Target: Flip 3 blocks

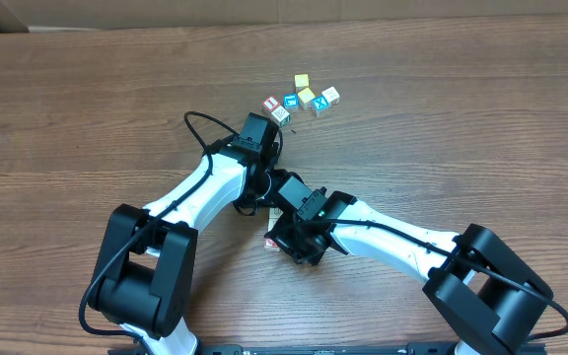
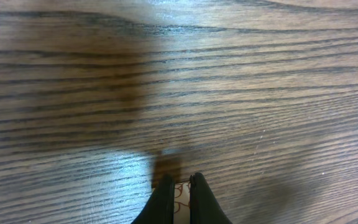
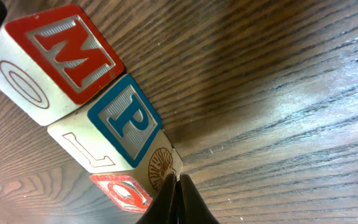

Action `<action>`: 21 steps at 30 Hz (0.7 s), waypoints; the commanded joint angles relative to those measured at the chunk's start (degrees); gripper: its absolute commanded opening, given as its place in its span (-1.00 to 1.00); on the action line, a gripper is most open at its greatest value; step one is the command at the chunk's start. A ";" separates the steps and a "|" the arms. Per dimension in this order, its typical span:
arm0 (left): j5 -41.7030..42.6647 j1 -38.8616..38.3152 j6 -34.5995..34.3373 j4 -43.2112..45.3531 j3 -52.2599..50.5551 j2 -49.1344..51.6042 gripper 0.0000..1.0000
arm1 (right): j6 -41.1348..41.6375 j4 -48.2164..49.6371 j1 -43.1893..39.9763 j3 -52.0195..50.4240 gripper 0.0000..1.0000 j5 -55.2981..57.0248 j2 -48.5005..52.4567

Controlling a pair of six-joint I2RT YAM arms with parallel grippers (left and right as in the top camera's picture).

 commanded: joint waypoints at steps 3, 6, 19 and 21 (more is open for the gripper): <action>-2.75 -0.31 1.46 -0.46 0.28 0.79 -0.92 | 0.83 -0.26 0.26 0.44 -0.93 1.38 0.28; -5.25 -0.31 1.44 -0.81 0.48 0.79 -0.92 | 0.04 -1.31 0.26 0.46 -0.93 2.10 0.26; -7.69 4.79 -6.51 -15.96 12.63 0.76 -0.92 | -22.56 -4.33 -4.59 2.82 -0.92 6.10 0.26; -6.01 6.19 -6.12 -19.26 12.81 0.76 -0.92 | -25.51 -3.89 -6.27 2.82 -0.92 6.29 0.26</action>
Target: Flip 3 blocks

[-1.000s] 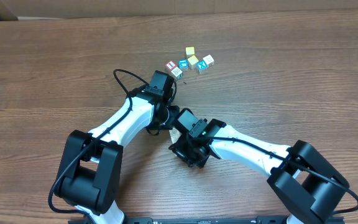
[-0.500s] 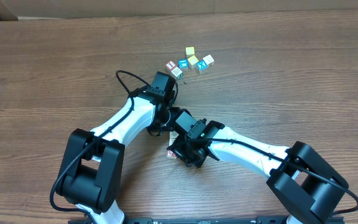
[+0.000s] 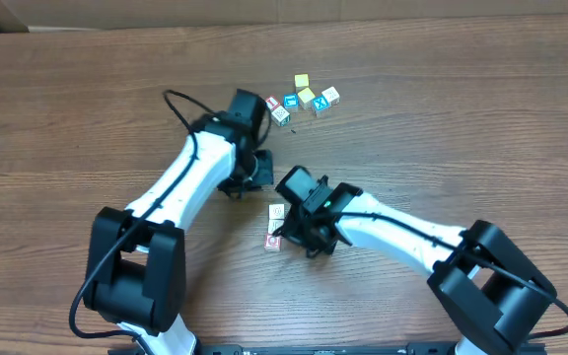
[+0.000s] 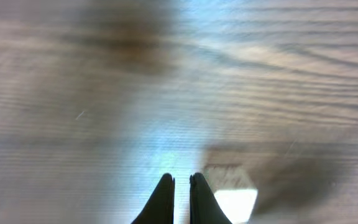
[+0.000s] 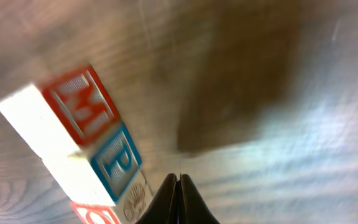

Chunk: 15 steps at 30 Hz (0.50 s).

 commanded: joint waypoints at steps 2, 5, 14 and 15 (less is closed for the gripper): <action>3.56 3.23 -0.37 -6.01 0.76 0.50 -0.92 | -11.21 1.07 -3.63 1.55 -0.92 1.90 0.26; 9.88 4.39 4.48 -9.33 -1.27 0.50 -0.92 | -14.88 1.97 -4.50 1.55 -0.92 1.90 0.26; 13.77 3.45 3.10 -3.65 -12.13 0.50 -0.92 | -15.78 2.71 -4.48 1.44 -0.92 3.69 0.26; 13.75 3.45 2.75 -2.95 -12.94 0.50 -0.92 | -15.76 2.71 -4.48 1.44 -0.92 4.26 0.26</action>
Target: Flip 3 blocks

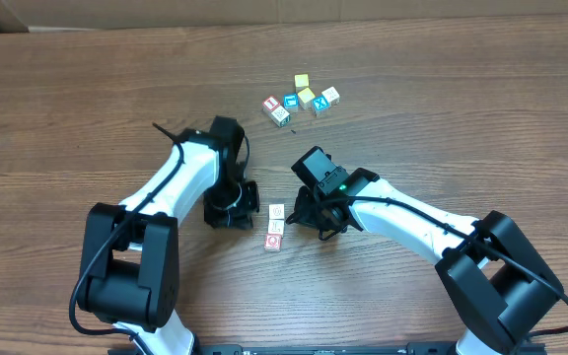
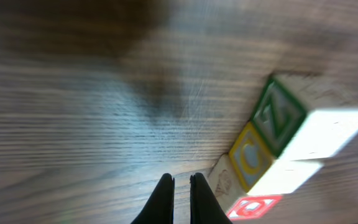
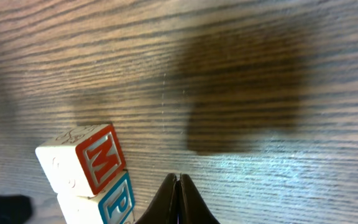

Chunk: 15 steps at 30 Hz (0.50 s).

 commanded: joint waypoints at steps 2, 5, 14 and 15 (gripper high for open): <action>2.89 -0.39 -0.87 1.99 -3.21 0.48 -0.92 | -1.49 0.28 0.11 1.31 -0.92 2.38 0.26; 3.26 -0.74 -2.27 2.99 -4.66 0.48 -0.92 | -1.46 0.02 0.17 1.31 -0.92 2.12 0.26; 4.61 -2.69 -3.93 3.98 -5.70 0.48 -0.92 | -1.46 -0.57 0.76 0.70 -0.92 2.19 0.28; 5.07 -2.89 -3.93 4.00 -5.70 0.48 -0.92 | -1.44 -0.57 0.76 0.66 -0.92 2.16 0.26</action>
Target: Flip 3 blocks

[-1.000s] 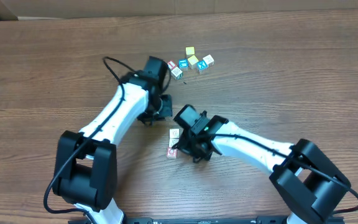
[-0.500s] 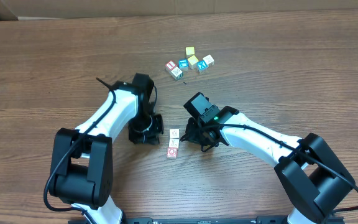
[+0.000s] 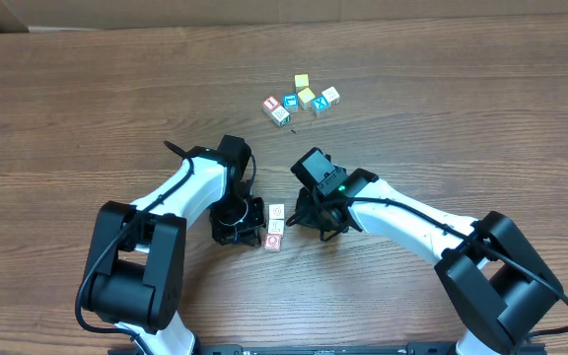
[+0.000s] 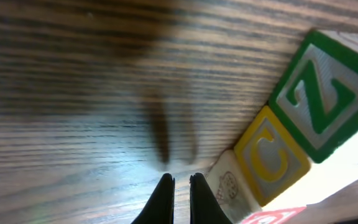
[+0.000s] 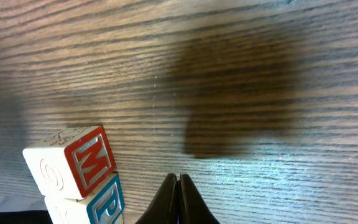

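Three lettered blocks lie touching in a short row on the table. The left wrist view shows their side faces: green Z, yellow C and a pale drawn face. The right wrist view shows the far side: red M and blue P. My left gripper is shut and empty, low at the row's left side, close to the nearest block. My right gripper is shut and empty, just right of the row.
Several more small lettered blocks sit in a loose cluster at the back of the wooden table. A cardboard edge shows at the far left corner.
My left gripper has moved in toward the row from the left, so the Z and C faces look larger. The right gripper has barely shifted. The blocks lie where they were.
At first both grippers were crowded together at the row, the right one against its M and P side. Then the left arm stood back to the left. It was later left of the row and is now close against it, with the right gripper opposite.
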Action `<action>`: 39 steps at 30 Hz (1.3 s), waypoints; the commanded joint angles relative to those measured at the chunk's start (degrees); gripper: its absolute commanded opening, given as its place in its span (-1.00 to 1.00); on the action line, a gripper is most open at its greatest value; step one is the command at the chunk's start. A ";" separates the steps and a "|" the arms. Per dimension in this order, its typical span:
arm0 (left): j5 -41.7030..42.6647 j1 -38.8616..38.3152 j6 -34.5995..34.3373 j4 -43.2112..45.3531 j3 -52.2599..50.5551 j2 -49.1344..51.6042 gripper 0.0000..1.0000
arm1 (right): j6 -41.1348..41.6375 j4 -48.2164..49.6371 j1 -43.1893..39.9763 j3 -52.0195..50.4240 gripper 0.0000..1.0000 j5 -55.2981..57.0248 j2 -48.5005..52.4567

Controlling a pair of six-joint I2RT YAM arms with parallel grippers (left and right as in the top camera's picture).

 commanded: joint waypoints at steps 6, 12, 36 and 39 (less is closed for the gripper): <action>4.20 -1.07 -1.29 0.20 -0.35 0.48 -0.92 | -0.39 0.22 0.37 0.63 -0.92 0.72 0.28; 4.24 -1.25 -2.19 0.17 -0.35 0.48 -0.92 | -0.39 0.15 0.37 0.63 -0.92 0.70 0.28; -3.48 -1.25 -1.86 2.01 -0.35 0.48 -0.92 | -0.44 -0.04 0.37 0.63 -0.92 -1.66 0.28; -5.25 -1.25 -1.25 2.27 -0.35 0.48 -0.92 | -0.44 -0.02 0.37 0.63 -0.92 -1.66 0.28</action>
